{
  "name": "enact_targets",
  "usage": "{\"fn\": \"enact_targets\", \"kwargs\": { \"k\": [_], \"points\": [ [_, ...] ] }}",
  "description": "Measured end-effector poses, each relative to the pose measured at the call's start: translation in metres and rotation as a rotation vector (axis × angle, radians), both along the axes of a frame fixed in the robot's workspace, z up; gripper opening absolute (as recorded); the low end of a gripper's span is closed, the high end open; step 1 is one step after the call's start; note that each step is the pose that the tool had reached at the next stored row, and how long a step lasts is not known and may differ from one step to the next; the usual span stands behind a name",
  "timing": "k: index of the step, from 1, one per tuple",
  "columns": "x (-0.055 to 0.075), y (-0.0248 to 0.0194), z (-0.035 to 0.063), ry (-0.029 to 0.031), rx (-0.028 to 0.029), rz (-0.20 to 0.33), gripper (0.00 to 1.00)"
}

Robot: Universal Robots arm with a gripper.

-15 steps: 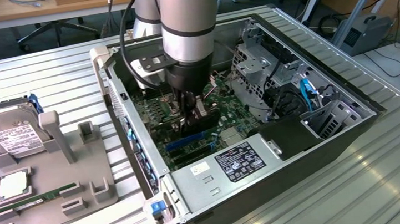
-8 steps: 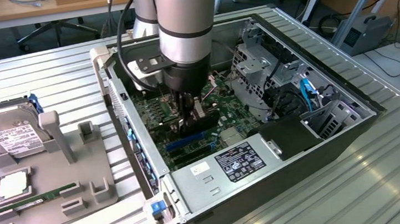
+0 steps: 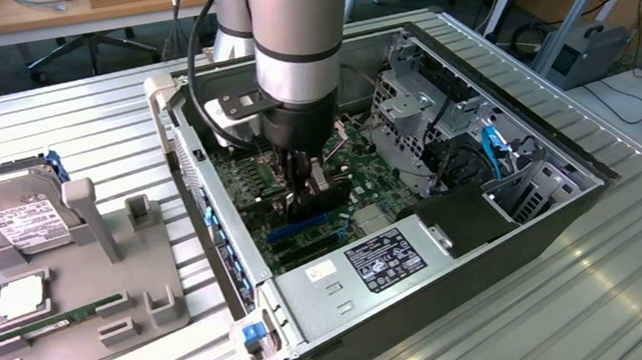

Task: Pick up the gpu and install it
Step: 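Insert the gpu into the slot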

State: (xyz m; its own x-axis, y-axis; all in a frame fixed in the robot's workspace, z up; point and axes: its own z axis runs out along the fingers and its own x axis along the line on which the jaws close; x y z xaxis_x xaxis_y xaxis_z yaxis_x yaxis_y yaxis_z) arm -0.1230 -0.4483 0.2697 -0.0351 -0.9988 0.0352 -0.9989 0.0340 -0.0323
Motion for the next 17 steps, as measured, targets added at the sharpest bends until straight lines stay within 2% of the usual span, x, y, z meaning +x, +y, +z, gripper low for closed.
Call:
{"fn": "enact_targets", "kwargs": {
  "k": [17],
  "points": [
    [0.0000, -0.0006, -0.0063, 0.0000, 0.0000, 0.000, 0.27]
  ]
}}
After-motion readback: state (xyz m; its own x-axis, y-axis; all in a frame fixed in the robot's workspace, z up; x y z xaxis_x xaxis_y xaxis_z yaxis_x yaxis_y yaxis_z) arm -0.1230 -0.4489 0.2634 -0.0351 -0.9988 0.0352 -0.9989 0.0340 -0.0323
